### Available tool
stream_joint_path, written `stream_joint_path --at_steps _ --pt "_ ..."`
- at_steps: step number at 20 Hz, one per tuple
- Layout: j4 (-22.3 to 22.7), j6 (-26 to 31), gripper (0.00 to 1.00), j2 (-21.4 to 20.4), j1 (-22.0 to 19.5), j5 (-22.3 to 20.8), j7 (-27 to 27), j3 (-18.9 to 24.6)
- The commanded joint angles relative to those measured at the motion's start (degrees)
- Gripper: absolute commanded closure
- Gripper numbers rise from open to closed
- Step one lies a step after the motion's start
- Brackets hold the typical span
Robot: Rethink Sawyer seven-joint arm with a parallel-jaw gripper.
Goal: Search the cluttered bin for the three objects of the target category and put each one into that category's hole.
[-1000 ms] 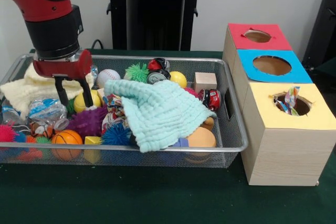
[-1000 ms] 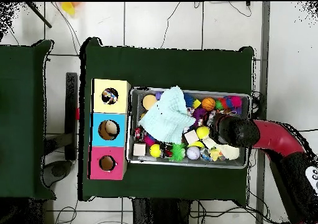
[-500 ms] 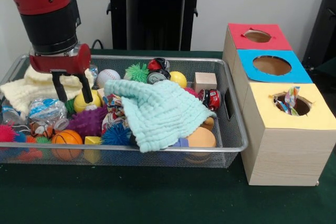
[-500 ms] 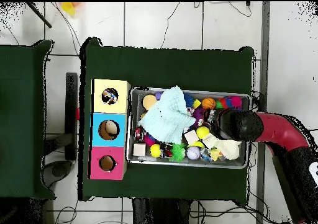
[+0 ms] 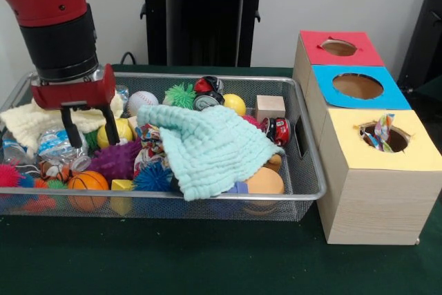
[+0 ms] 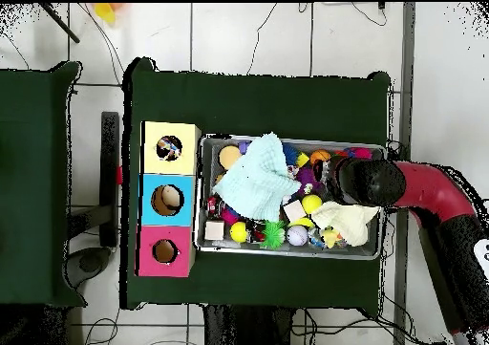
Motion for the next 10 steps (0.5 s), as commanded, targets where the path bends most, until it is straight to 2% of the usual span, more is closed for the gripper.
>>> stream_joint_path --at_steps 1,10 --pt "-4.7 4.9 0.00 3.4 1.1 -3.1 -21.5 2.6" --pt "-5.1 5.5 0.00 4.2 0.7 -2.1 -23.3 2.3"
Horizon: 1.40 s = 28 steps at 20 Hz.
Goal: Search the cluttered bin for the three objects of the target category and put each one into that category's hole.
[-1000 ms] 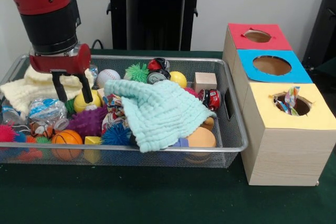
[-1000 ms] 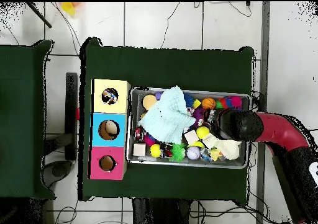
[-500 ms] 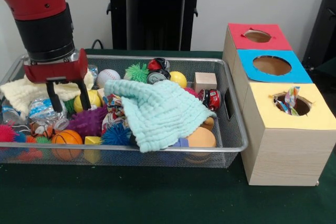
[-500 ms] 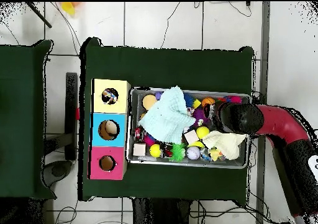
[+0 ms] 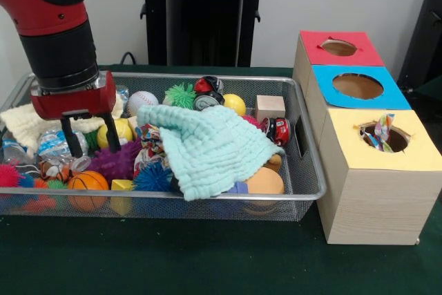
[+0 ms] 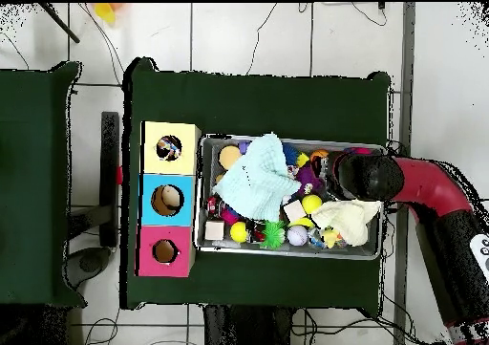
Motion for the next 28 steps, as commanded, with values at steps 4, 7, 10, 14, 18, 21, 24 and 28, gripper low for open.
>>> stream_joint_path --at_steps 4,7,10,14,18,21,24,28 --pt "-5.2 7.9 0.00 3.8 0.4 -2.8 -25.9 3.4" --pt "-4.9 8.4 0.00 4.7 -0.4 -3.0 -28.0 3.5" --pt "-4.0 8.2 0.00 4.1 -1.1 -3.1 -28.6 3.0" --pt "-4.6 8.0 0.00 4.4 -2.0 -3.4 -30.7 2.1" --pt "-6.0 6.7 0.00 6.9 -3.3 -4.1 -33.2 1.1" --pt "-7.1 6.4 0.00 7.8 -3.2 -4.1 -33.9 0.9" --pt "-8.4 6.9 0.00 8.8 -3.2 -4.0 -34.8 0.6" --pt "-9.4 6.9 0.00 9.6 -2.8 -4.0 -35.4 0.4"
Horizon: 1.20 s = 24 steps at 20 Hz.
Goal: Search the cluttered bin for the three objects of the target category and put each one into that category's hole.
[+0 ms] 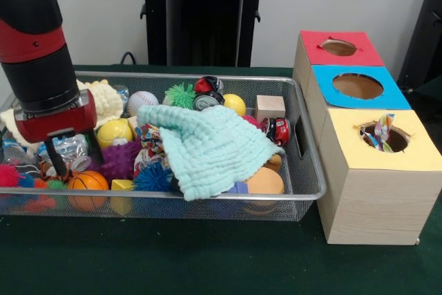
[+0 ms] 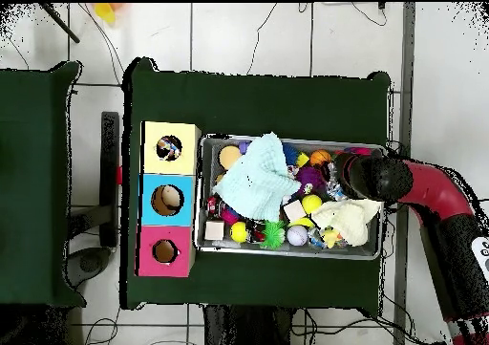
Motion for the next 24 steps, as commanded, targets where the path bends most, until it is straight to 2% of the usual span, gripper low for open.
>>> stream_joint_path --at_steps 1,10,17,19,24 --pt "-5.2 6.0 0.00 3.7 0.2 -3.0 -19.5 -0.3" --pt "-4.4 5.4 0.00 3.4 0.9 -3.5 -19.3 -0.4" --pt "2.4 3.0 0.00 -0.5 0.9 -3.0 -12.5 -1.8" --pt "4.0 2.6 0.00 -1.6 0.4 -2.9 -12.0 -1.9" --pt "4.8 1.5 0.00 -0.1 -1.6 -3.3 -13.1 -2.0"
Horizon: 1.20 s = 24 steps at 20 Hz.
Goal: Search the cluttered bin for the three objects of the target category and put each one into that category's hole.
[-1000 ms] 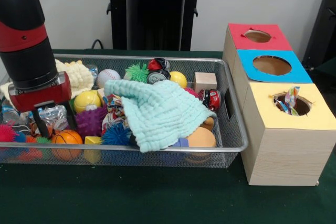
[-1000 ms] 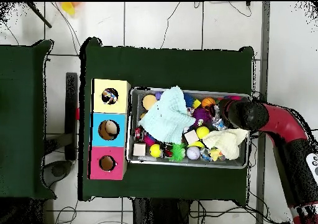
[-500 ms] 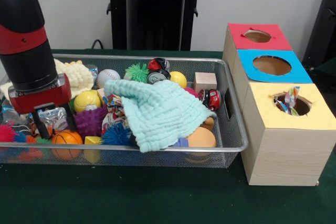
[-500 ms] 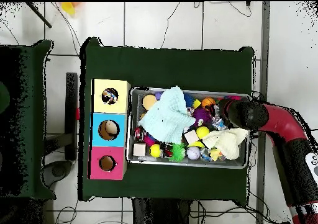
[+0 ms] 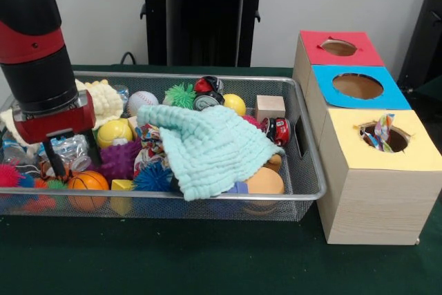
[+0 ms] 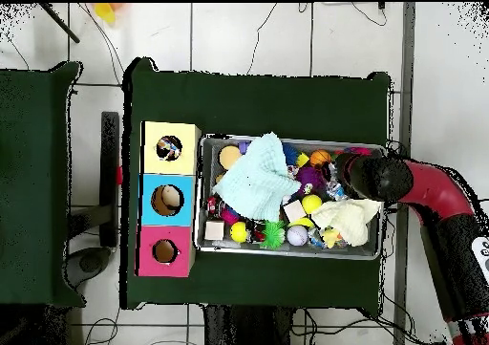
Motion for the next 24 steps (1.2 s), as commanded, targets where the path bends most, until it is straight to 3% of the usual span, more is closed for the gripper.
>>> stream_joint_path --at_steps 1,5,16,24 --pt "4.8 1.2 0.00 0.0 -1.9 -3.0 -12.3 -2.0" --pt "5.0 1.3 0.00 0.1 -2.4 -3.2 -12.6 -2.1" --pt "-1.3 2.5 0.00 5.5 -1.2 -3.8 -15.2 -1.5" --pt "-2.3 0.2 0.00 8.3 -0.4 -5.4 -14.6 -2.1"
